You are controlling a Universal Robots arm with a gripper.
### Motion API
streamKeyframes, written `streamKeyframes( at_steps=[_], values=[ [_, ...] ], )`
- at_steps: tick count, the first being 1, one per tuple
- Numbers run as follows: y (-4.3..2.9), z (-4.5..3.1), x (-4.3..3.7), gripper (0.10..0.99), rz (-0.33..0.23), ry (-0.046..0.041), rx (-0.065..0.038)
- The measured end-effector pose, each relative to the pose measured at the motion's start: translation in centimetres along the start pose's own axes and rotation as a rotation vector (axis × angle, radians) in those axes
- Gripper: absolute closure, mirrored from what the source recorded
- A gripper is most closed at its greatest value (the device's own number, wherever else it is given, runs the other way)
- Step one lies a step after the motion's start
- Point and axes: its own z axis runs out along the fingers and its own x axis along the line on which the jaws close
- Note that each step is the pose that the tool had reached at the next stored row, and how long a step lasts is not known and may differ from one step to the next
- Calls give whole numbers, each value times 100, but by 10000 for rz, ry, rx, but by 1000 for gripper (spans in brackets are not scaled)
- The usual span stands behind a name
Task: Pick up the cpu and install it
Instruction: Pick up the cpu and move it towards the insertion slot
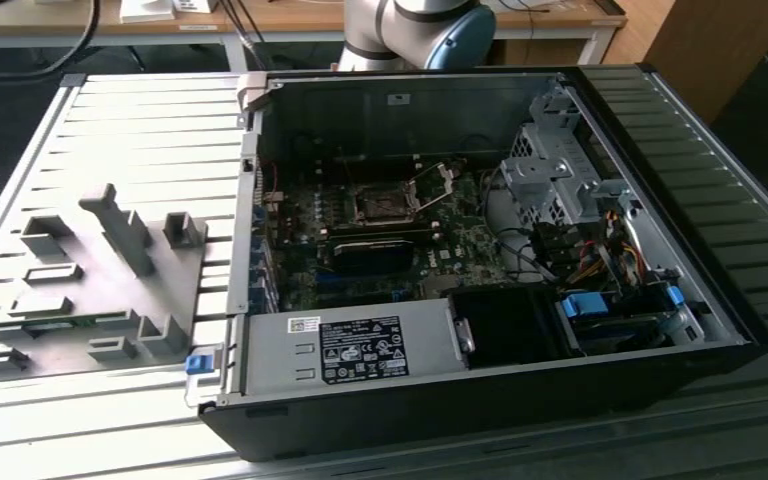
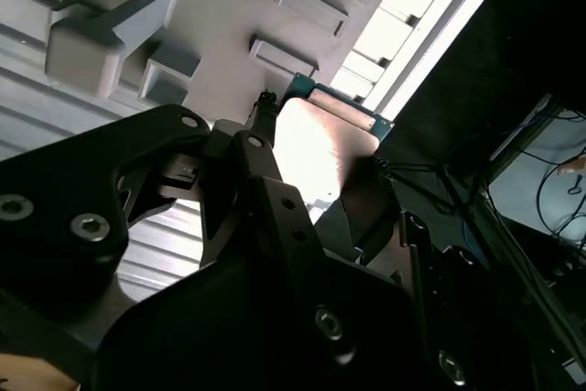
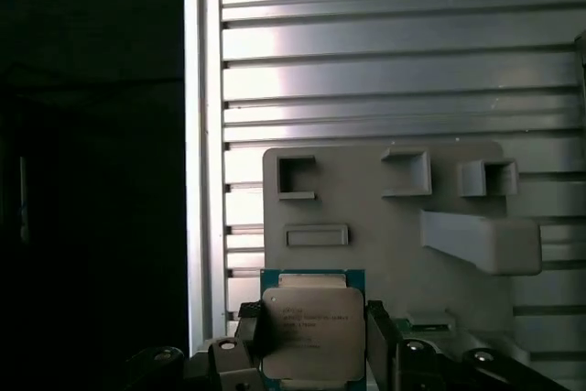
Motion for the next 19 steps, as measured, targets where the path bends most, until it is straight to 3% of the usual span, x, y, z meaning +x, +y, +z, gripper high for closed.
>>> streamKeyframes(
  at_steps=[12, 15, 19],
  values=[
    [42, -503, 30, 549, 1, -3, -1],
    [46, -541, 14, 549, 6, -12, -3],
    [50, -547, -74, 549, 13, -11, -2]
  ],
)
